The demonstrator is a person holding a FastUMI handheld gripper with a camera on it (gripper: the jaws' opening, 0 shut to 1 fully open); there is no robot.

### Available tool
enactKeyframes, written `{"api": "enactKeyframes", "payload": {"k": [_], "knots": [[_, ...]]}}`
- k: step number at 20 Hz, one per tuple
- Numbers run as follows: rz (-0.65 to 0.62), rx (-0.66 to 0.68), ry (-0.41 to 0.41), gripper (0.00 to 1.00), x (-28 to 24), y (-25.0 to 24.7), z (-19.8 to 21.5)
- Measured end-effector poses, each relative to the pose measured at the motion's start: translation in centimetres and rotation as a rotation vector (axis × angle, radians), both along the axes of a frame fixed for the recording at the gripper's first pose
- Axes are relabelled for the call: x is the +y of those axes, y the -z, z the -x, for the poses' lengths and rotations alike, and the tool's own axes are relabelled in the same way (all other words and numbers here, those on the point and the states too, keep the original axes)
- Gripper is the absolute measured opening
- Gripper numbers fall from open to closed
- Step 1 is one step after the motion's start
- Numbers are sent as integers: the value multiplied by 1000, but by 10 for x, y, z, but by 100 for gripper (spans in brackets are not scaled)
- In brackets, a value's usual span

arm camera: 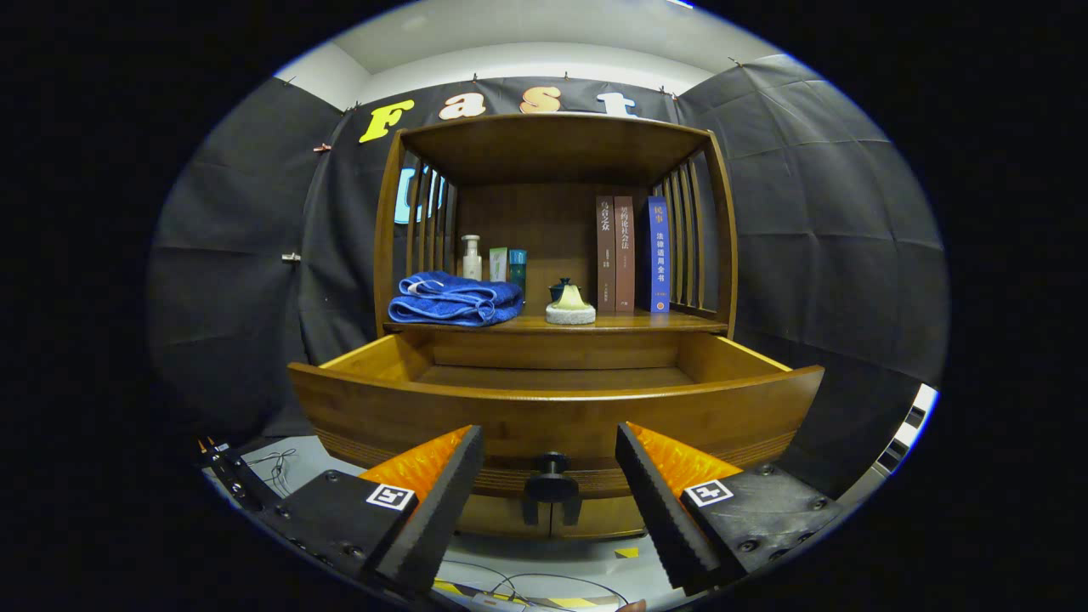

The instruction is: Pull open the drawer, take out the items inside it, and place them on the countertop above the cabinet.

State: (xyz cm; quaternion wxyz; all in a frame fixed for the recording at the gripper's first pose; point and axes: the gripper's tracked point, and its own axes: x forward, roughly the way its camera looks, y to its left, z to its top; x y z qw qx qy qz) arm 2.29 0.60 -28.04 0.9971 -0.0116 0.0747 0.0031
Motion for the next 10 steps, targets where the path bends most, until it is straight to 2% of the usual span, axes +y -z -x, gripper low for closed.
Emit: {"api": "enactKeyframes", "payload": {"k": [7, 10], "knots": [[-60, -1, 48, 100, -15, 18, -26], [-67, -22, 38, 100, -13, 17, -29]]}}
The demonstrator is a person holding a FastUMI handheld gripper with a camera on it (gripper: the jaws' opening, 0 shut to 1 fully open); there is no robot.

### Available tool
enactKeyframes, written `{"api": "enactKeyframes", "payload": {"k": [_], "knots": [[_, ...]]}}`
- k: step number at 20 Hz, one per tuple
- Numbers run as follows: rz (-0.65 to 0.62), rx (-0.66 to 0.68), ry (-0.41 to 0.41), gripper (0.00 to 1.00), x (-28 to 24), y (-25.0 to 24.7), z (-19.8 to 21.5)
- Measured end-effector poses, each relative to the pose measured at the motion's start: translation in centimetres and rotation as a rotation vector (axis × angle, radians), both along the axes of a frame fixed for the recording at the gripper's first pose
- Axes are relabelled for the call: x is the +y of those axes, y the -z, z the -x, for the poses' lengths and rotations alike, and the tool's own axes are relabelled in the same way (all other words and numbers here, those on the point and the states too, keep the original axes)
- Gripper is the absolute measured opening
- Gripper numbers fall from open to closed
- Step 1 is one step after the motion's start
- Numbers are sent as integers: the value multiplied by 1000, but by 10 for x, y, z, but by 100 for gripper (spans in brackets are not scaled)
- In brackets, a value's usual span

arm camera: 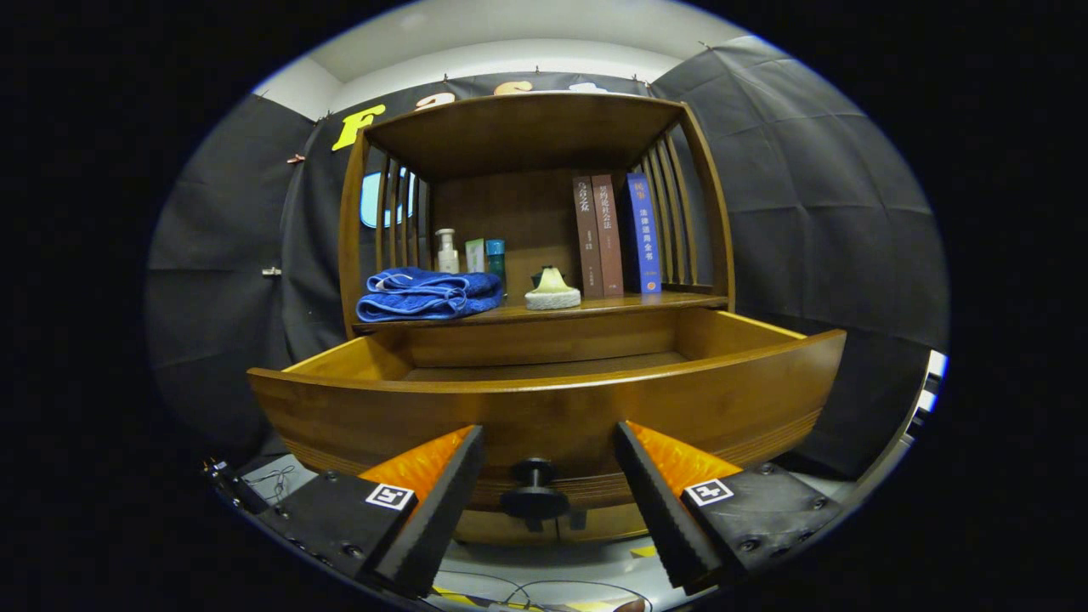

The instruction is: Pull open the drawer, take out the items inside it, and place them on the countertop above the cabinet.

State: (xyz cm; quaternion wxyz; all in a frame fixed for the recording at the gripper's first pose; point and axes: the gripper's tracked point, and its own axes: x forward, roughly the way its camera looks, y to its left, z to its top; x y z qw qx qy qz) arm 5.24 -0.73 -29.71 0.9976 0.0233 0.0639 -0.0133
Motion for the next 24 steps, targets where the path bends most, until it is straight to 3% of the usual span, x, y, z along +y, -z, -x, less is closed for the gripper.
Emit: {"api": "enactKeyframes", "payload": {"k": [7, 24], "knots": [[-22, 48, -13, 100, -3, 3, -9], [-50, 61, -17, 100, -5, 1, -85]]}}
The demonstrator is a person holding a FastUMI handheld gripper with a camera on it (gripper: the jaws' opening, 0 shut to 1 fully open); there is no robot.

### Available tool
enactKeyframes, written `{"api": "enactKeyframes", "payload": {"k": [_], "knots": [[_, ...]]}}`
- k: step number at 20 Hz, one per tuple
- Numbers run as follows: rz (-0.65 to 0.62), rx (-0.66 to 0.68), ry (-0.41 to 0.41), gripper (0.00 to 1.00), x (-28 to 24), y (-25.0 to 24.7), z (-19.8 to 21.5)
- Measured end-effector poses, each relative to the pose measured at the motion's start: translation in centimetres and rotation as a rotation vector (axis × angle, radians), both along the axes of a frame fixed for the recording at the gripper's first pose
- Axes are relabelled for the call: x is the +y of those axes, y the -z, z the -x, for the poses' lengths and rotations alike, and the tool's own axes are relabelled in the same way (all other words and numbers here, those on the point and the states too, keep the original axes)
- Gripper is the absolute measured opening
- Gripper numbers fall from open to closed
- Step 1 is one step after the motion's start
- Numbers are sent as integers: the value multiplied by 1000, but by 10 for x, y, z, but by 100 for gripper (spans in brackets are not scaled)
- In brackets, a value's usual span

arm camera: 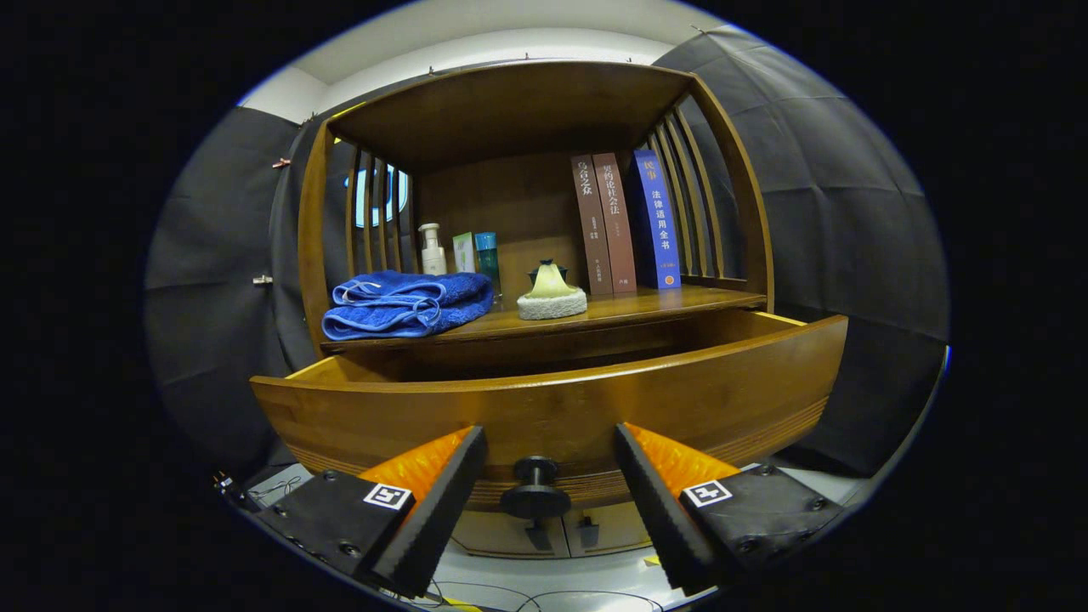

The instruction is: Pull open the drawer, take out the items inside it, and place them on the countertop above the cabinet.

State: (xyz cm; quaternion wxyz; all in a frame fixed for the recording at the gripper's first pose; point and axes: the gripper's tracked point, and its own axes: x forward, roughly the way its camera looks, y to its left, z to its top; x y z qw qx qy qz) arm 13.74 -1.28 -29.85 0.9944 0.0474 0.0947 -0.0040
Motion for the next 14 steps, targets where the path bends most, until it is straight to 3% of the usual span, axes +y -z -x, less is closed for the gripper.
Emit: {"api": "enactKeyframes", "payload": {"k": [14], "knots": [[-27, 14, 6, 99, -17, 9, -67]]}}
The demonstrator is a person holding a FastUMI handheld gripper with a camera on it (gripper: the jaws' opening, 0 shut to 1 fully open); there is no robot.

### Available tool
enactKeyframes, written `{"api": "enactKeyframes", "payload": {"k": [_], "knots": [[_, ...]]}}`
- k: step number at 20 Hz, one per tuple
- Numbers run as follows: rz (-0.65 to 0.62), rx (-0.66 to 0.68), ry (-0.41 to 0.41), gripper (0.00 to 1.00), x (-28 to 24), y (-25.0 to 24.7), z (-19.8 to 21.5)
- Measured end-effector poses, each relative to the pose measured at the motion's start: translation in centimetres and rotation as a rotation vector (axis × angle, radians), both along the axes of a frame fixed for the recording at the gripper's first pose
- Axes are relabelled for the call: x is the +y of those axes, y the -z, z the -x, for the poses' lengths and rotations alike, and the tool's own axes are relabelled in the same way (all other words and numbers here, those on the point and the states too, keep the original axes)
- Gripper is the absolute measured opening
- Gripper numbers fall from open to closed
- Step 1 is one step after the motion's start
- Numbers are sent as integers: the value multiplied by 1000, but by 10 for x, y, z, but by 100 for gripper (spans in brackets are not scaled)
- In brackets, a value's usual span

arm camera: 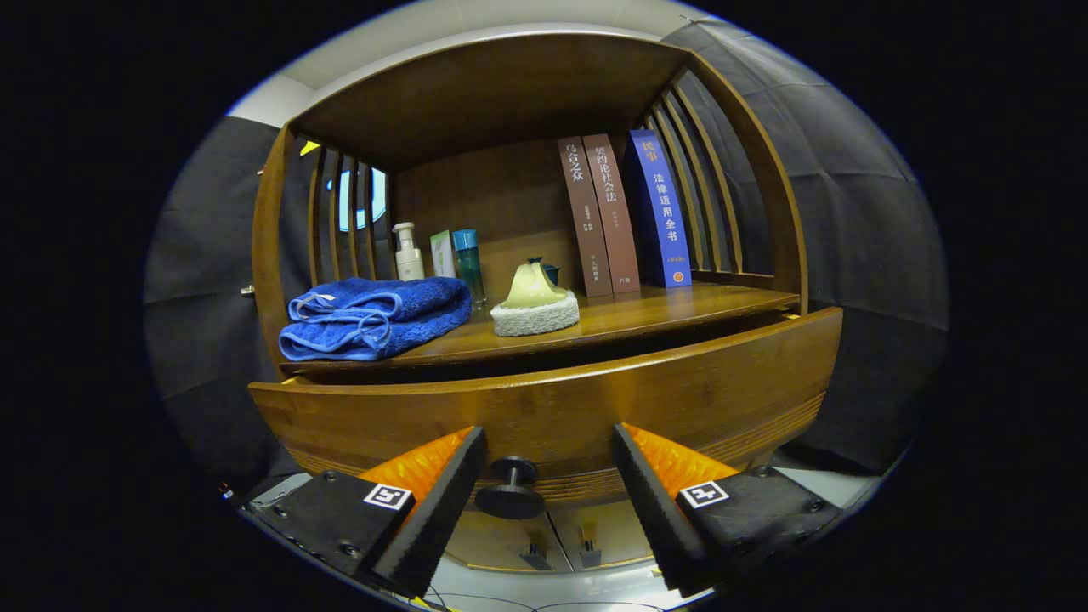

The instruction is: Pull open the drawer, take out the items inside it, and place them on the countertop above the cabinet.

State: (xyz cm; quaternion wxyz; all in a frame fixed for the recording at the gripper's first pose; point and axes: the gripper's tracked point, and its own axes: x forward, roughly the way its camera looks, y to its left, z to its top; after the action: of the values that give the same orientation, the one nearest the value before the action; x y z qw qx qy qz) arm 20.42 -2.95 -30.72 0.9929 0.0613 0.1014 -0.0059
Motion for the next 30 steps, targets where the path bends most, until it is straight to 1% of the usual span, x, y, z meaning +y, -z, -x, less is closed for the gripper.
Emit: {"api": "enactKeyframes", "payload": {"k": [6, 10, 13, 18, 21, 24, 27, 30], "knots": [[42, 15, -3, 99, 1, 4, -26], [28, -12, 7, 99, -1, 3, -31], [34, 7, 8, 99, 0, 2, -27], [90, 21, -49, 99, 24, -18, 8], [86, 32, -71, 99, 36, -34, 30], [63, 18, -68, 99, 37, -64, 50], [77, -24, -58, 99, 33, -99, 69], [107, -23, -49, 99, 29, -126, 85]]}}
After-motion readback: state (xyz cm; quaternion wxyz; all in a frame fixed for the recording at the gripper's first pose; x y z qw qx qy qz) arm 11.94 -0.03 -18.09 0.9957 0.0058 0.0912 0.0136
